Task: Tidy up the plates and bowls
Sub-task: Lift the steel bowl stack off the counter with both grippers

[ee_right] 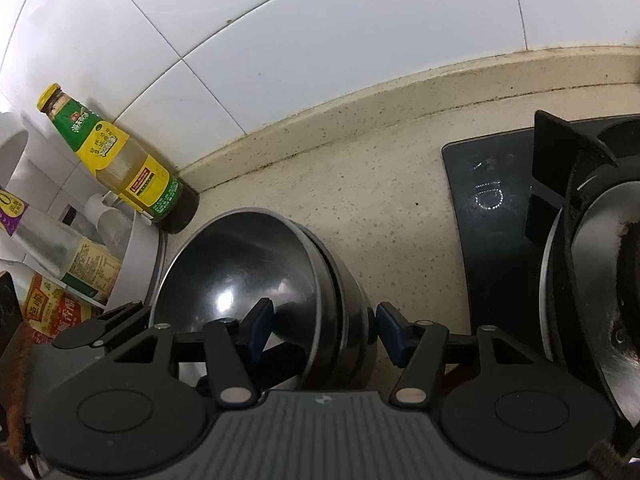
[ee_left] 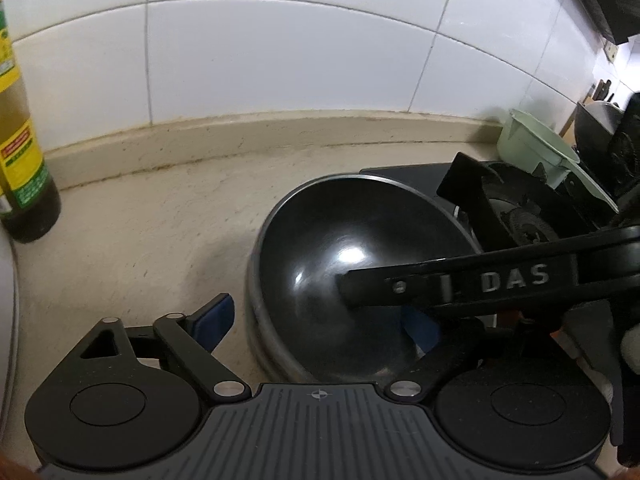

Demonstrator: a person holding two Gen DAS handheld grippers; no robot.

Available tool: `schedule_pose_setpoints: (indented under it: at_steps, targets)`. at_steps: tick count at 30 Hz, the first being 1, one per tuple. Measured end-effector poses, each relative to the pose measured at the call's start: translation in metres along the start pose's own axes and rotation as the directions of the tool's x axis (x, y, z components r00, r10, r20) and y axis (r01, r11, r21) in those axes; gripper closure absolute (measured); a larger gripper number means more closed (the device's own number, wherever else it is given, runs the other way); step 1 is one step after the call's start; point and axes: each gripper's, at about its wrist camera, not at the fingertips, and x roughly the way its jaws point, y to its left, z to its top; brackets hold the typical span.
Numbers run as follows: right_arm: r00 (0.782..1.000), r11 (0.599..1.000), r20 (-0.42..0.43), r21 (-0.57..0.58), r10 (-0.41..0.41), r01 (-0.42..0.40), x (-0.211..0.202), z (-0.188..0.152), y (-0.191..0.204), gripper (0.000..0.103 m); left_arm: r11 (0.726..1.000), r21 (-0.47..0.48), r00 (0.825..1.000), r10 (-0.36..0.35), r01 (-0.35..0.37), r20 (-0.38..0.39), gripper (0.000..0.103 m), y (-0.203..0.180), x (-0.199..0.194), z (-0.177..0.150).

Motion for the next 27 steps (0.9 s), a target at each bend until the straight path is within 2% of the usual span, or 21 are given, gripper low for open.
schedule_pose_setpoints:
  at_steps: [4, 12, 19, 22, 27]
  targets:
    - [1.0, 1.0, -0.001, 0.01, 0.01, -0.01, 0.008, 0.007, 0.003, 0.05, 0.999, 0.031, 1.0, 0.017, -0.018, 0.02, 0.014, -0.002, 0.003, 0.009]
    - [1.0, 1.0, 0.005, 0.016, 0.02, -0.02, 0.033, 0.033, 0.012, 0.05, 0.998, -0.015, 0.997, 0.063, -0.062, 0.041, 0.017, 0.019, 0.018, 0.034]
    - [0.999, 0.999, -0.018, 0.011, 0.032, -0.032, 0.035, 0.037, 0.009, 0.05, 1.0, -0.03, 0.999, 0.011, -0.01, 0.047, 0.012, 0.036, 0.005, 0.022]
    - [0.999, 0.999, -0.025, 0.018, 0.035, -0.035, 0.033, 0.035, 0.006, 0.05, 1.0, 0.013, 0.996, -0.02, 0.019, 0.088, 0.006, 0.038, -0.017, 0.01]
    - [0.997, 0.998, -0.052, 0.035, 0.061, -0.059, 0.035, 0.037, 0.003, 0.049, 0.989, 0.146, 0.986, -0.03, 0.006, 0.165, 0.003, 0.024, -0.041, 0.0]
